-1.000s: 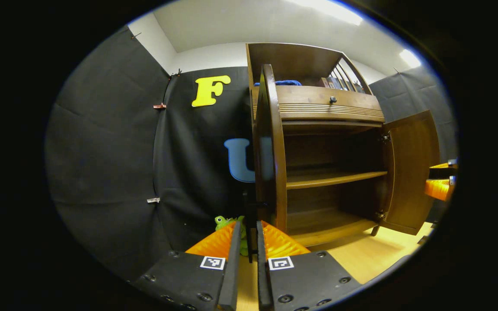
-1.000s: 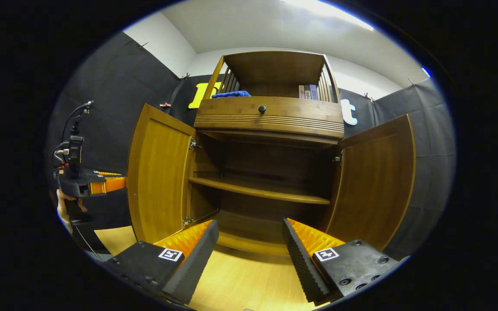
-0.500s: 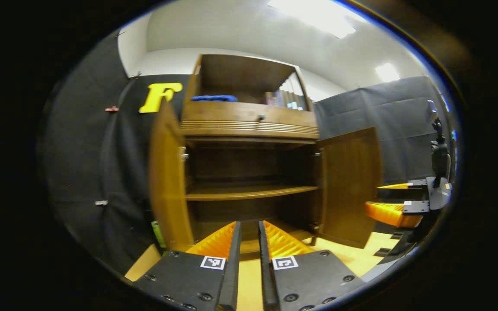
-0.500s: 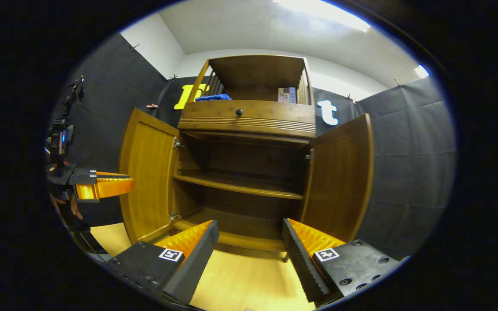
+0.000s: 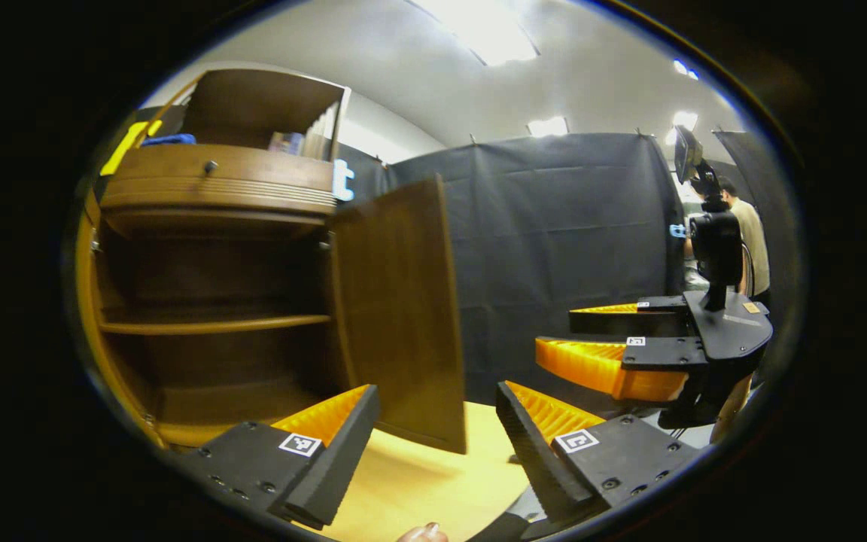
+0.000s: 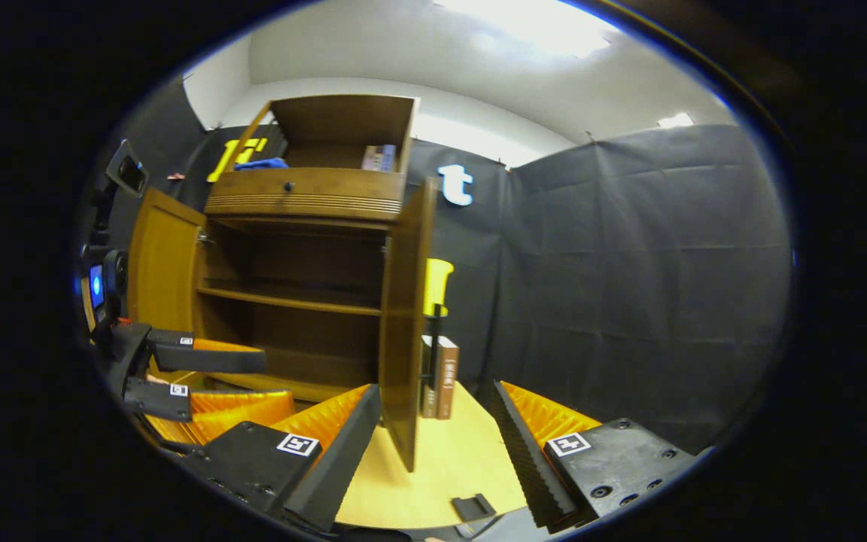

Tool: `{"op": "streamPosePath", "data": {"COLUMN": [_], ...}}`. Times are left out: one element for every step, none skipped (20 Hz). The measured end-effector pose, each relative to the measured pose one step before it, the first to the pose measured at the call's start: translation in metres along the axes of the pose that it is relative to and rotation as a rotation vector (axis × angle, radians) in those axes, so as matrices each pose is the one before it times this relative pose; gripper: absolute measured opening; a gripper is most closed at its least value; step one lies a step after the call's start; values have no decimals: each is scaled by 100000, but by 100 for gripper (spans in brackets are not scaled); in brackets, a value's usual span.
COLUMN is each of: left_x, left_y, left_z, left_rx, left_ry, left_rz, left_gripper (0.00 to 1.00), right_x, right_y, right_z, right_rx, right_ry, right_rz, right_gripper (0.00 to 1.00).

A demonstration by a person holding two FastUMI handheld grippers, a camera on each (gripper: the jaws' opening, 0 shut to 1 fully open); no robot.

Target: Open the right door of the double-door shoe cabinet with the right hand, and open the left door with the left hand.

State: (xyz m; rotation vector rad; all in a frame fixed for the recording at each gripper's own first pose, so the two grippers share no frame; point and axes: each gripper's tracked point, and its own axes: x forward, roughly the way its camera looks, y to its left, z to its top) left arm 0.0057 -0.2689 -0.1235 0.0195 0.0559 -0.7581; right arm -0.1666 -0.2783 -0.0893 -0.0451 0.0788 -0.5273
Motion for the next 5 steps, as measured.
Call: {"op": "streamPosePath", "data": {"left_x": [366,688,785,899,1139], "left_y": [-798,-826,-482,-565,-518], "left_z": [-251,-100,24,-190,28], "left_rx": [-1850,-1495,-1033,-635,-737], "left_ry": [997,382,-195,-424,-135], "left_rz": [-4633,-3748,-3247,-2964,-2273], "left_gripper": [100,100,100,100,100], "right_x": [239,351,112,1043,1326], "right_y": [-2349,-2483,-2404,-2373,-2251], "right_z": [-569,-765,-1327,-880,-726], "right_rx": [1156,880,370,222,225], "right_ry": [259,-100,-244,-188,-724], "right_rz": [-4458,-5417,-5029,-4606,-3810], "right_gripper": [95,95,94,95,95]}}
